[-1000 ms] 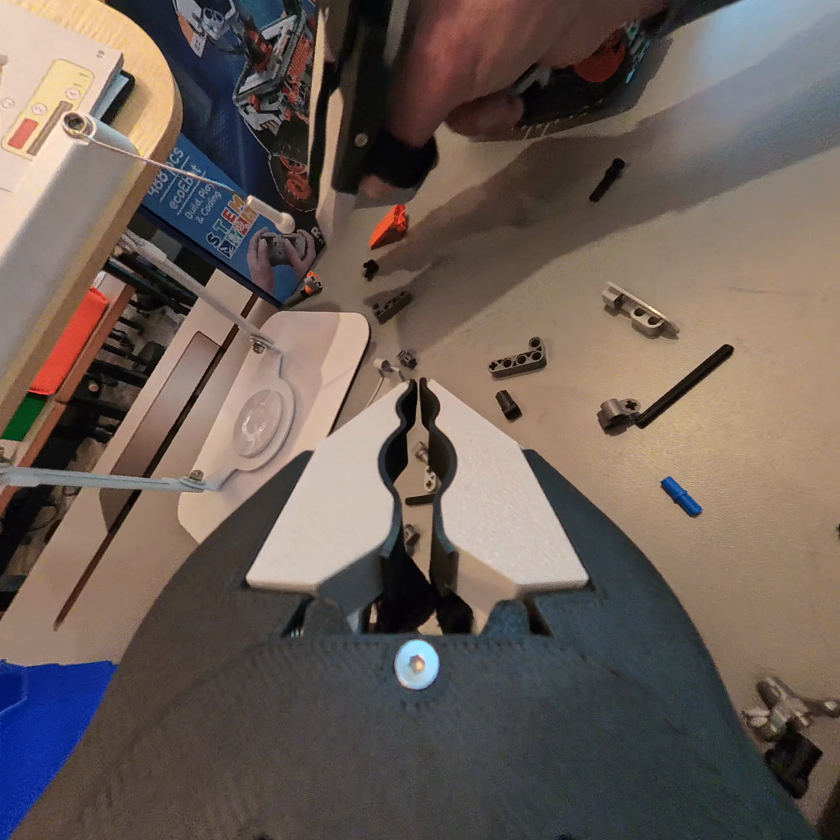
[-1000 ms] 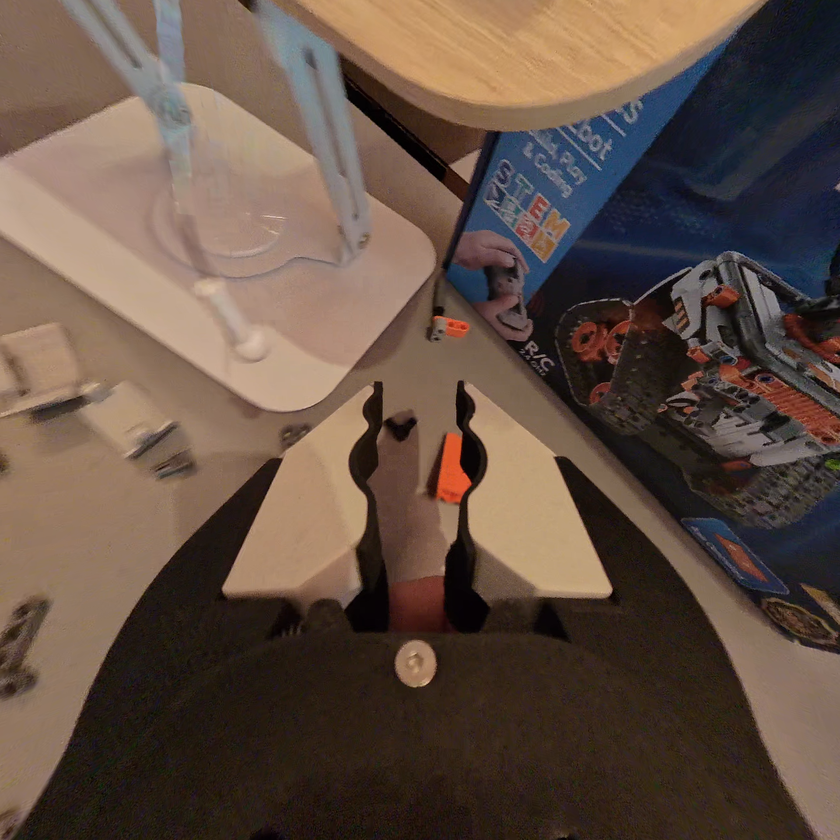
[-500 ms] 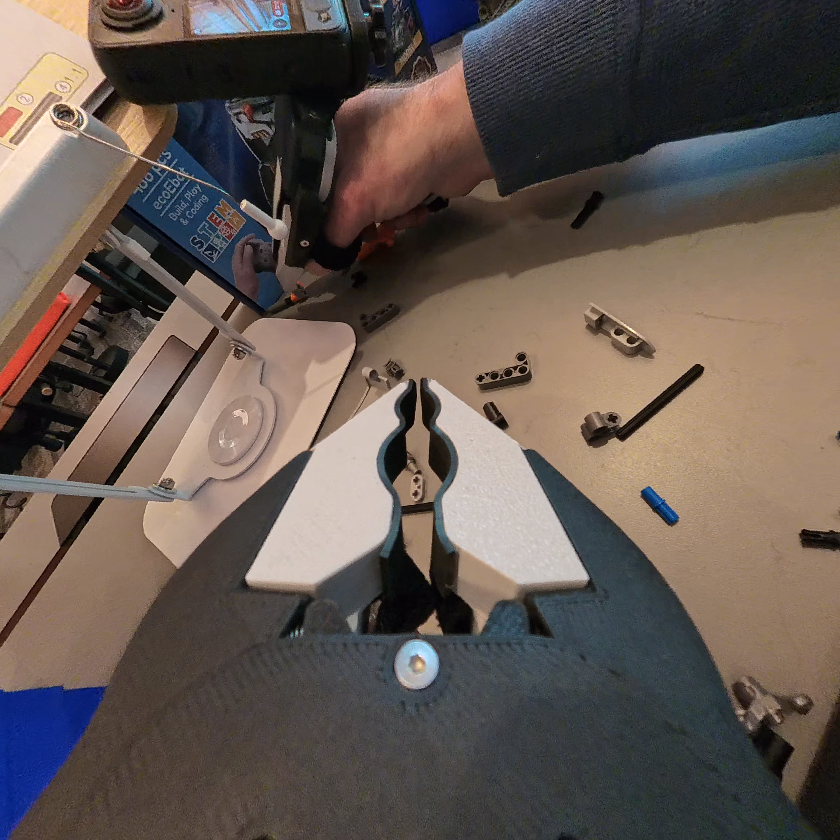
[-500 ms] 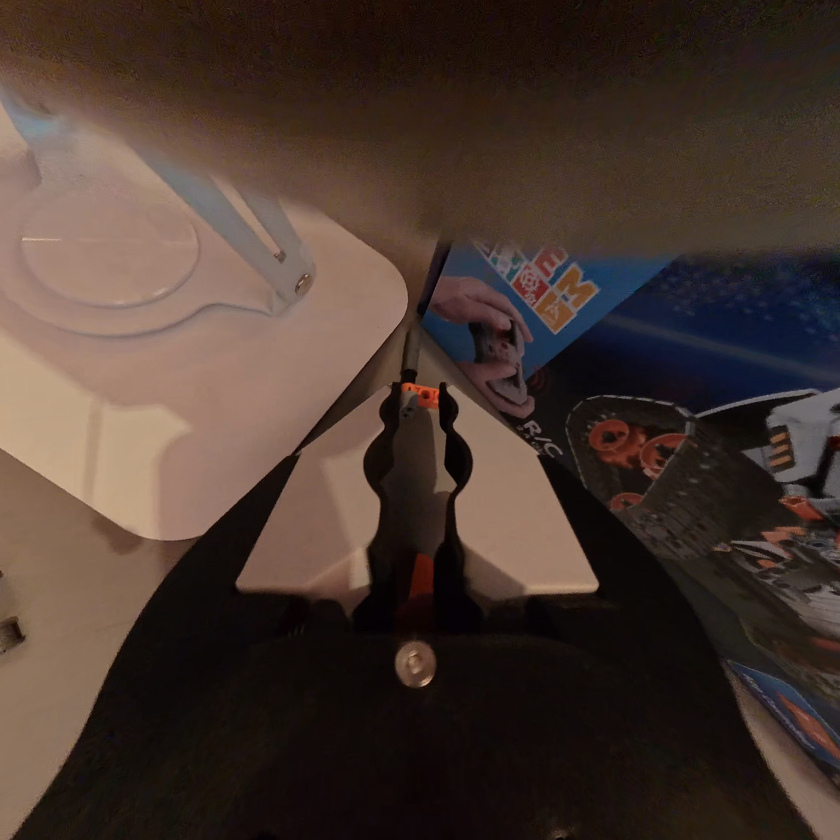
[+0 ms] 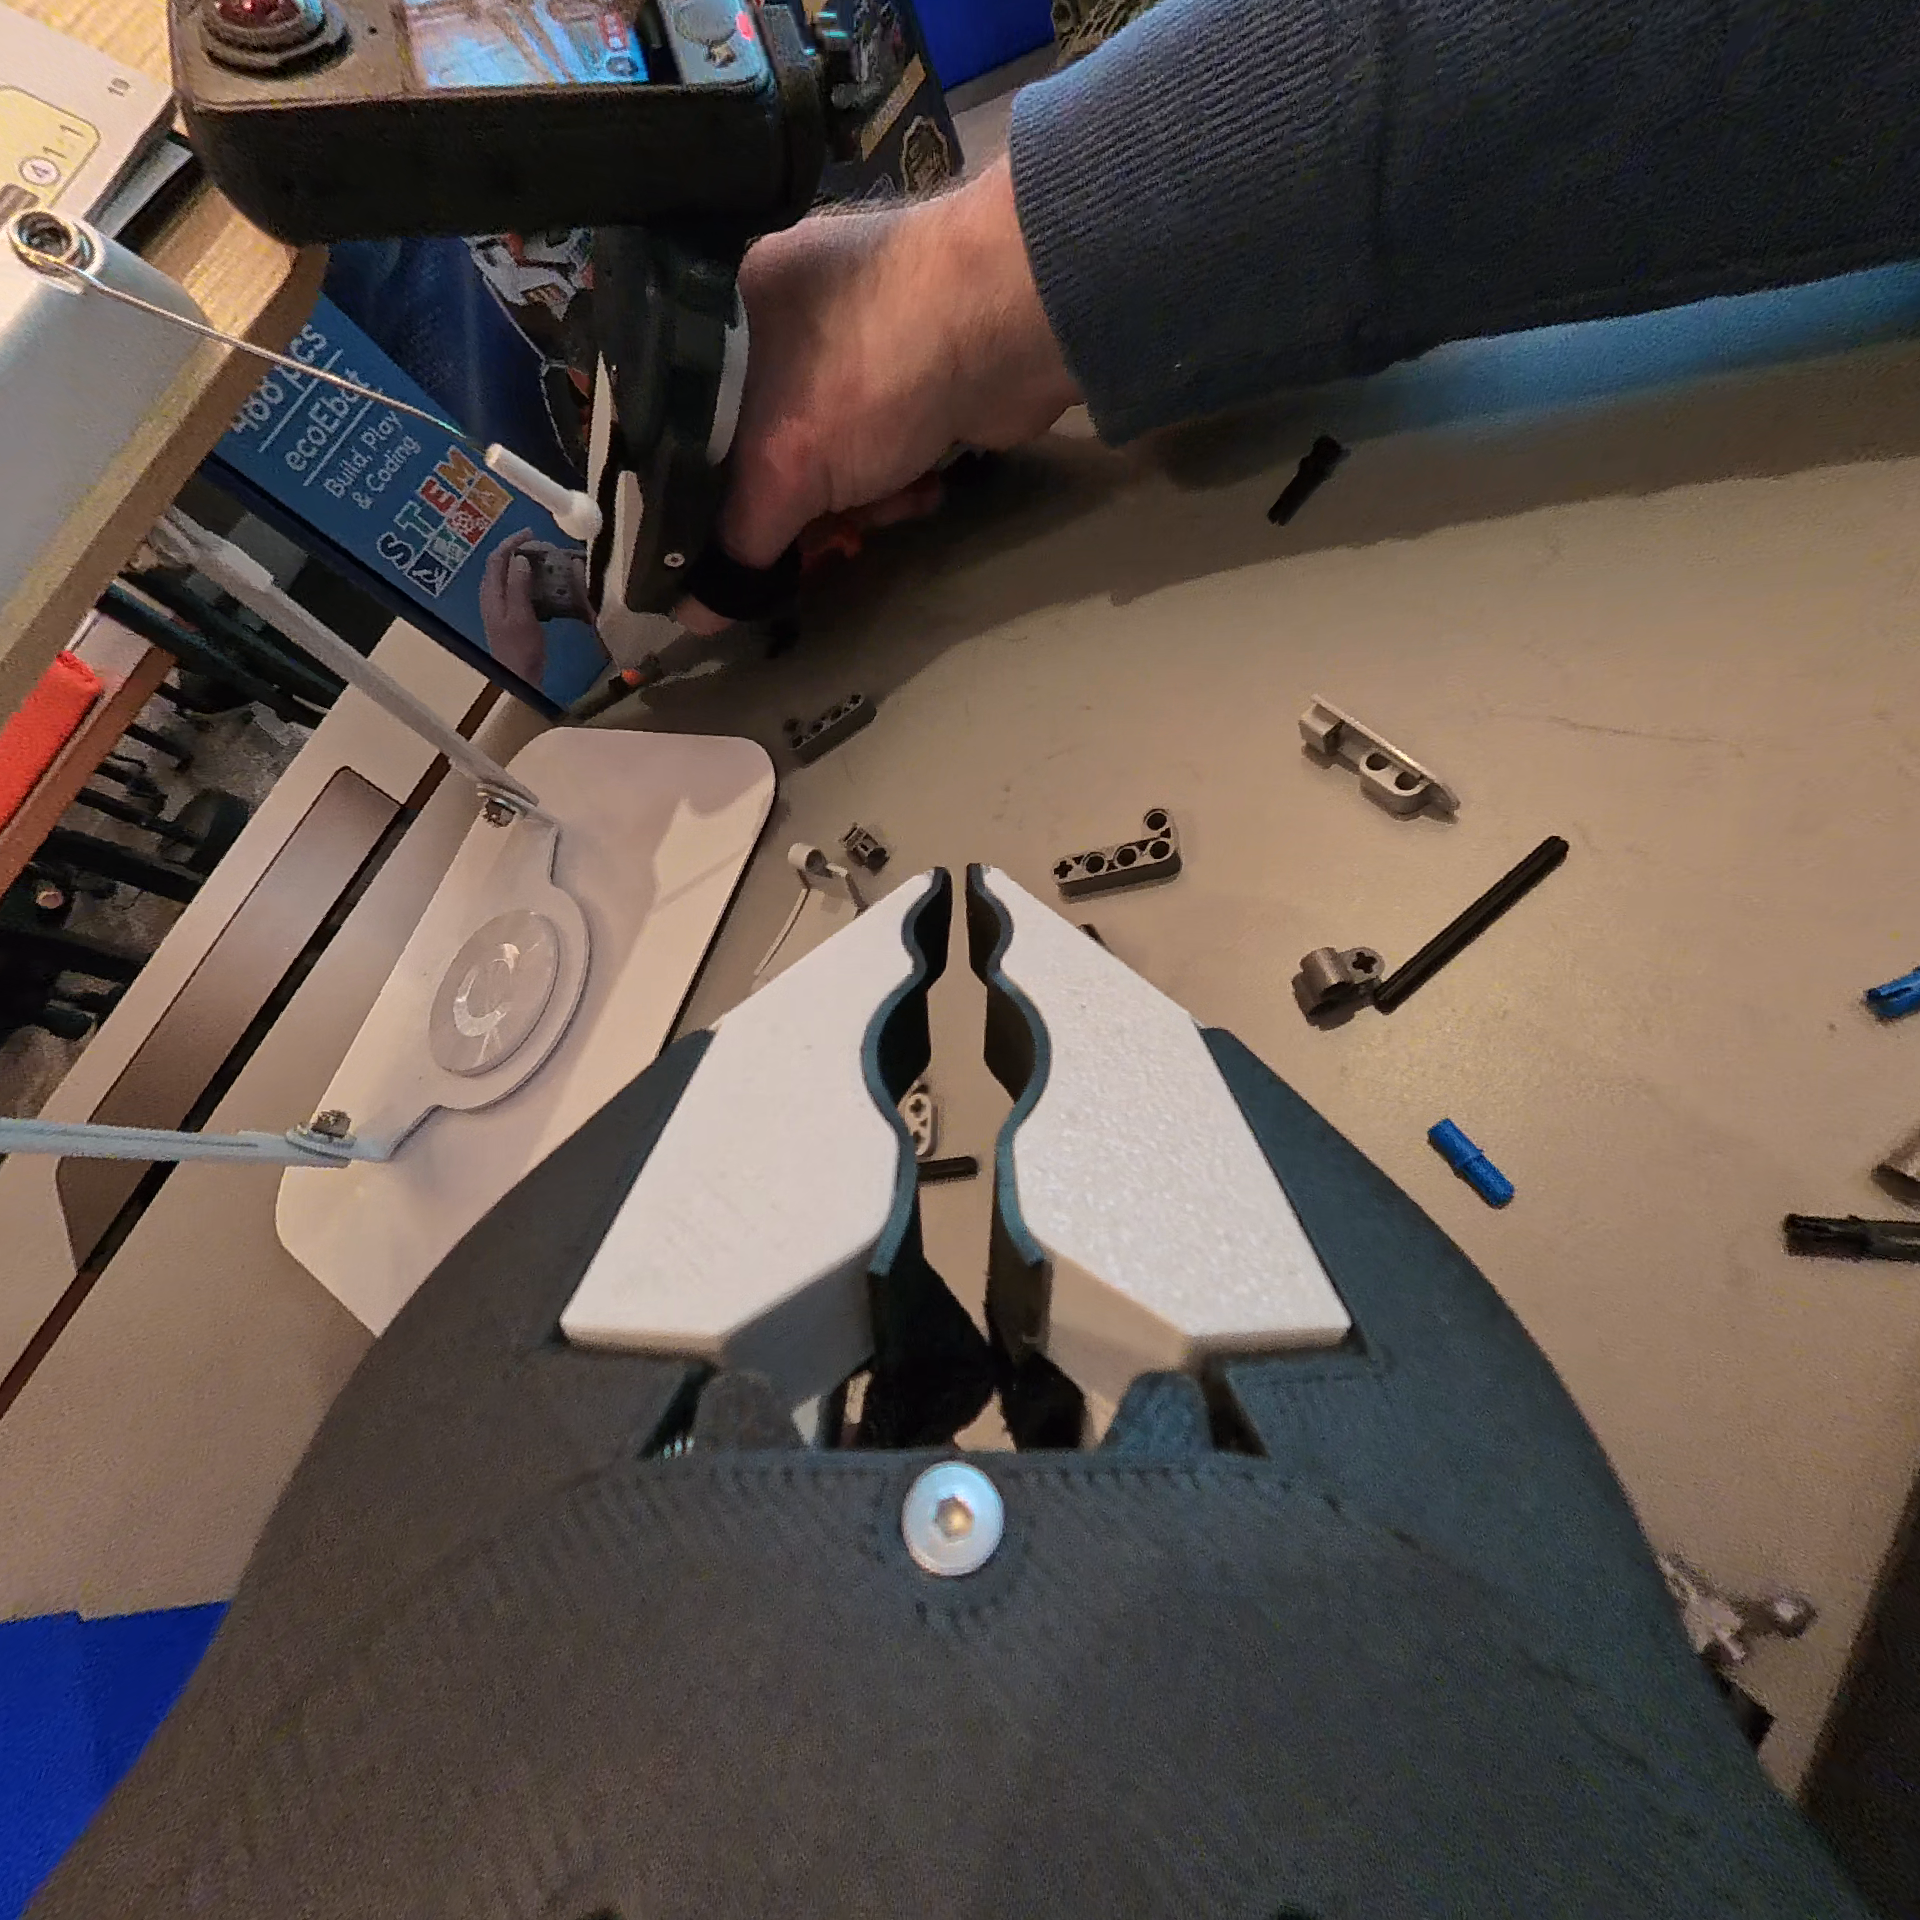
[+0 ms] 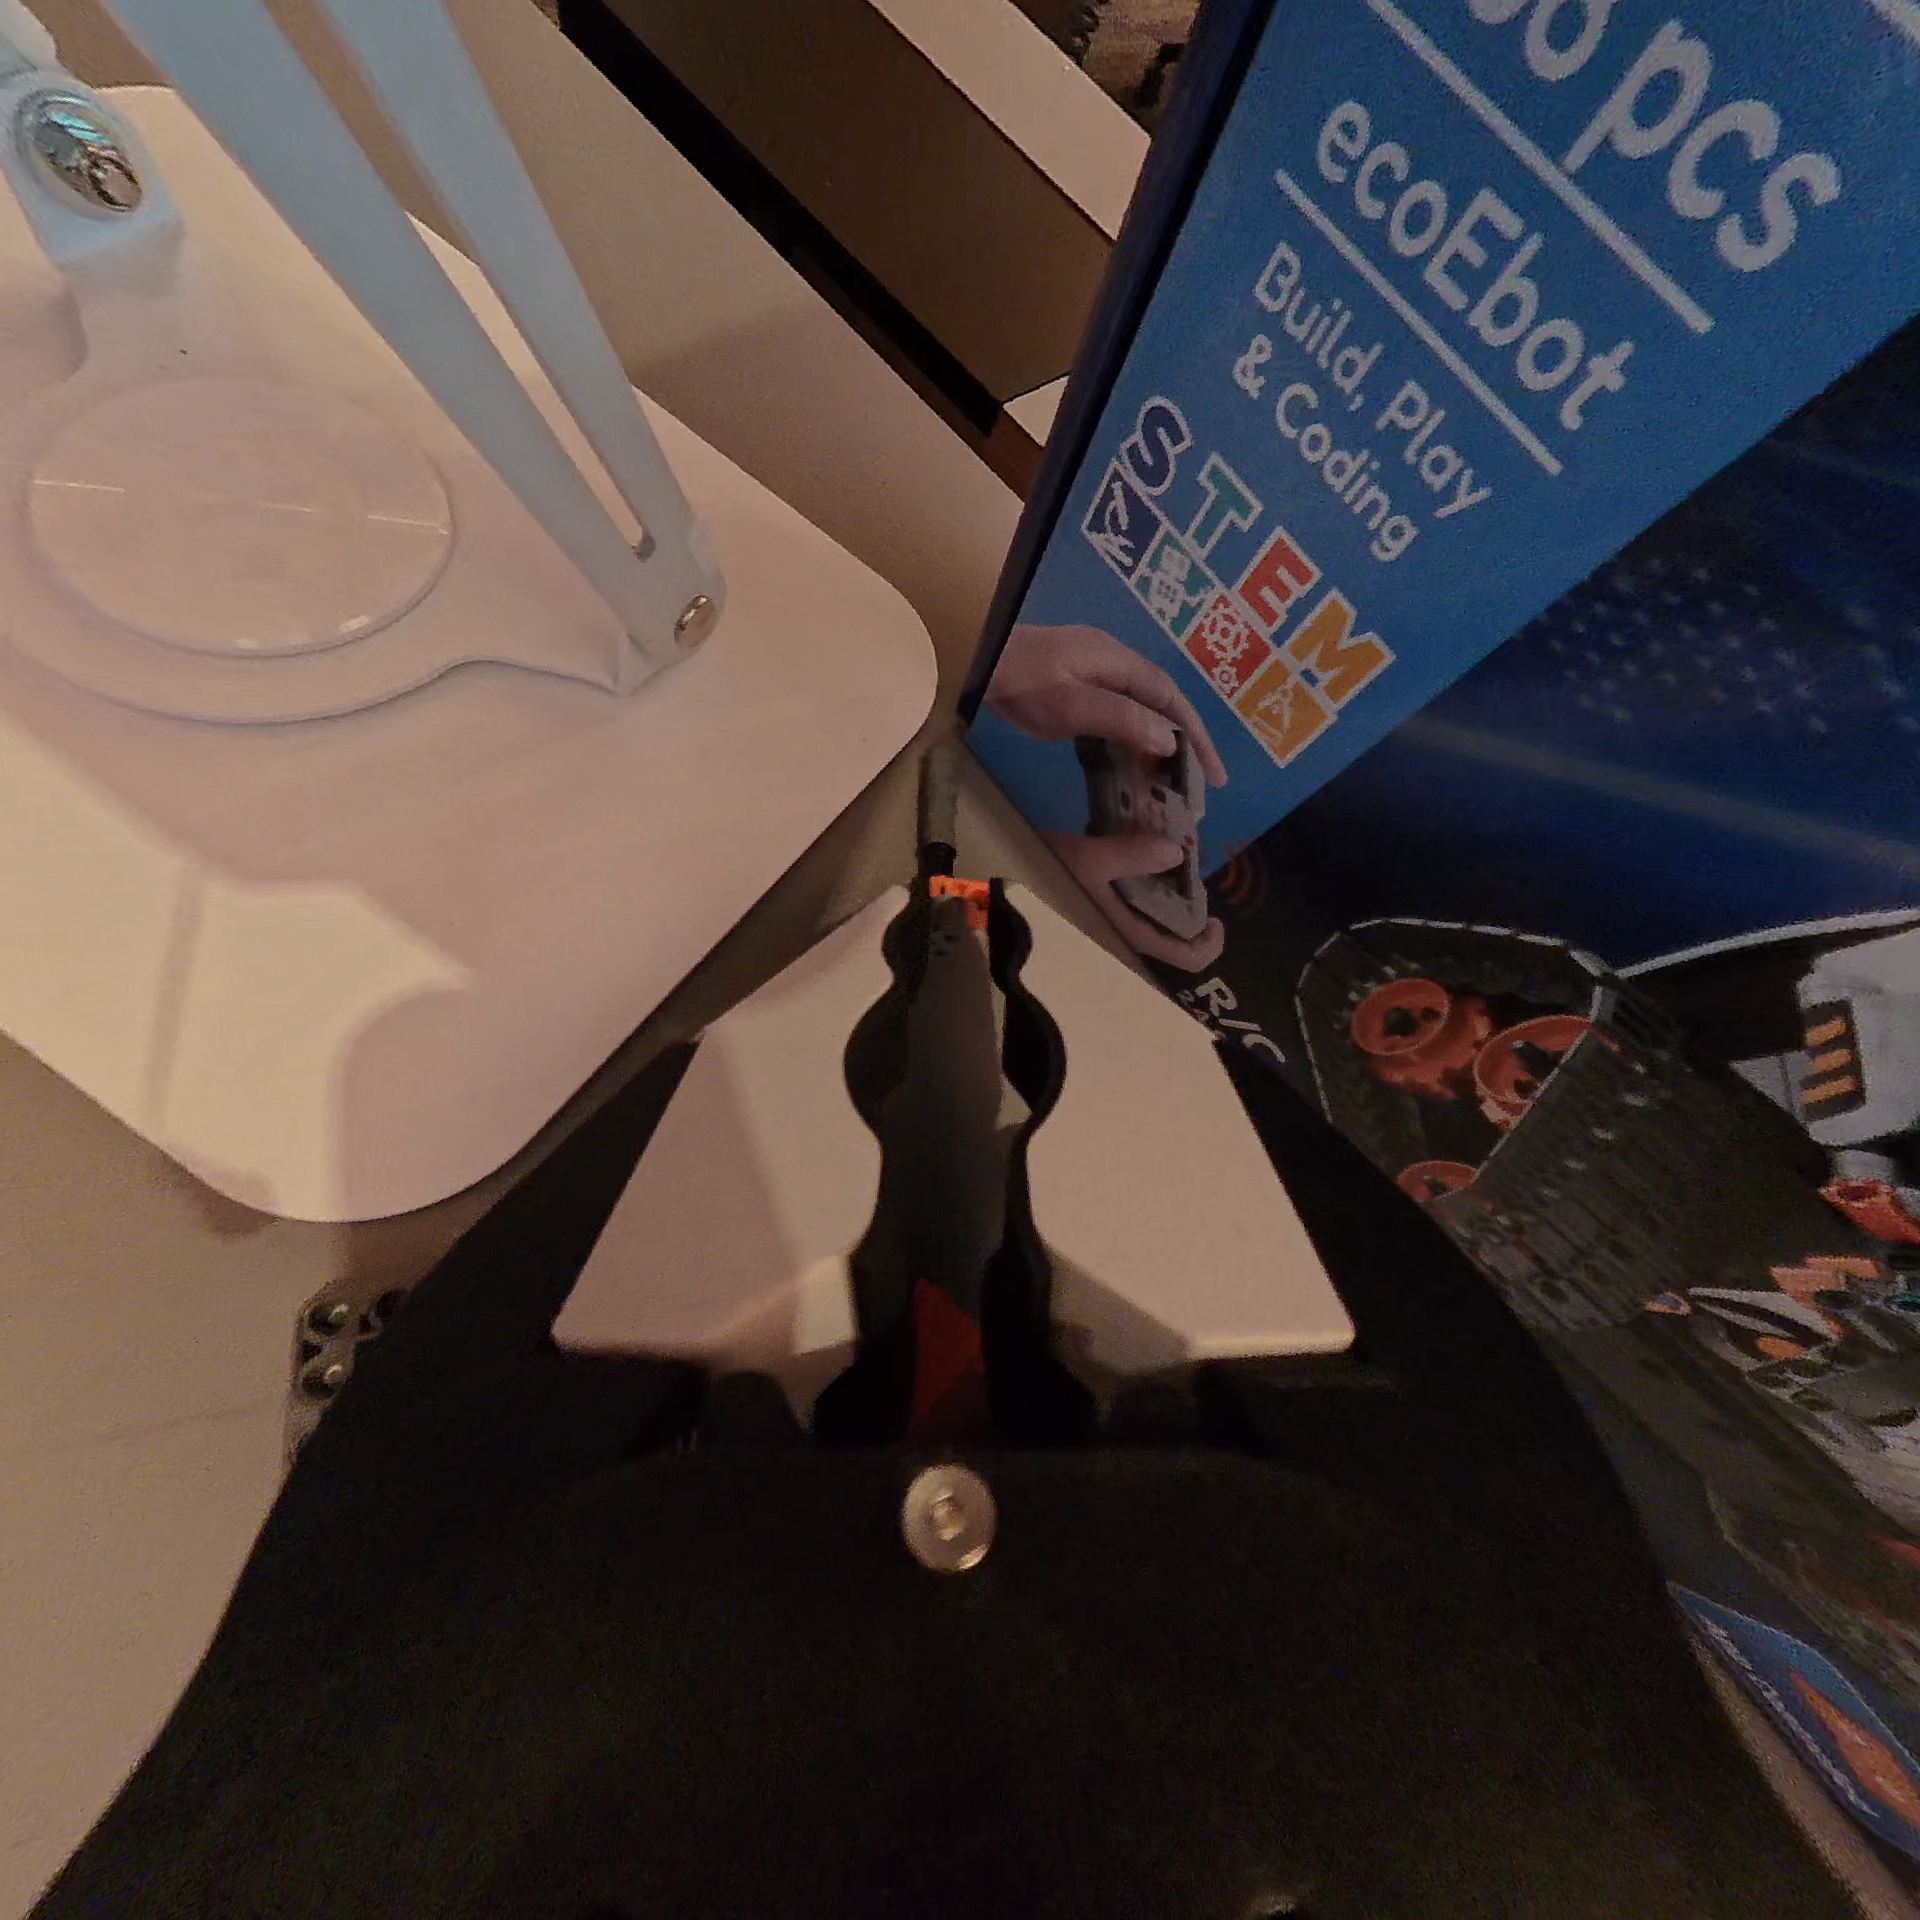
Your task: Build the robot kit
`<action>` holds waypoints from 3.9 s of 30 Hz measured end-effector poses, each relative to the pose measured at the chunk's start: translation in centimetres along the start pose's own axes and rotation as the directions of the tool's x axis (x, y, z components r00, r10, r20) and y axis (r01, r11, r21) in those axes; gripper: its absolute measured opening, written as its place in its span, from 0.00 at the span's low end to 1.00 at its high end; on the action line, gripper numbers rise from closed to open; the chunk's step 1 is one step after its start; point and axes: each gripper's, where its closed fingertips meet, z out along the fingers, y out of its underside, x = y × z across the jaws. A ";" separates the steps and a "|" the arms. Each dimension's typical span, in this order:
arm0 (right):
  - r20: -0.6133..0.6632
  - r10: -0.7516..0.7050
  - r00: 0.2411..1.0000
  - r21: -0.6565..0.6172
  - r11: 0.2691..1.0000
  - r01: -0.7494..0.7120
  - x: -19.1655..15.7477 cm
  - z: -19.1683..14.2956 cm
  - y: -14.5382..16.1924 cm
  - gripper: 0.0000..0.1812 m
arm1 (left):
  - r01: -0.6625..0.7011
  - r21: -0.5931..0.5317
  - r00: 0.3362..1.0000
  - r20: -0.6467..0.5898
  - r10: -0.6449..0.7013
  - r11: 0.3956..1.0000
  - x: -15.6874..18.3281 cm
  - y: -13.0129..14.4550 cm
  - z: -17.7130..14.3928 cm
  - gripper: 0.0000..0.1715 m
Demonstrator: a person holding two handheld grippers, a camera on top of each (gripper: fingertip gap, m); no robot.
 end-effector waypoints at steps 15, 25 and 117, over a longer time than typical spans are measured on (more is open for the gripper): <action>0.037 0.027 0.999 -0.029 0.999 -0.026 -0.9 -2.5 1.5 0.00 | 0.015 0.001 1.000 0.010 -0.015 1.000 -0.6 0.4 0.2 0.01; -0.024 0.103 0.994 -0.068 0.992 -0.105 1.1 -1.1 1.6 0.23 | 0.024 0.000 1.000 0.000 -0.024 1.000 -0.4 0.4 0.3 0.02; 0.167 -0.230 0.959 0.432 0.891 0.139 -13.0 -23.5 -1.7 0.08 | -0.505 0.006 0.778 0.436 0.452 0.863 0.5 -7.7 -0.5 0.03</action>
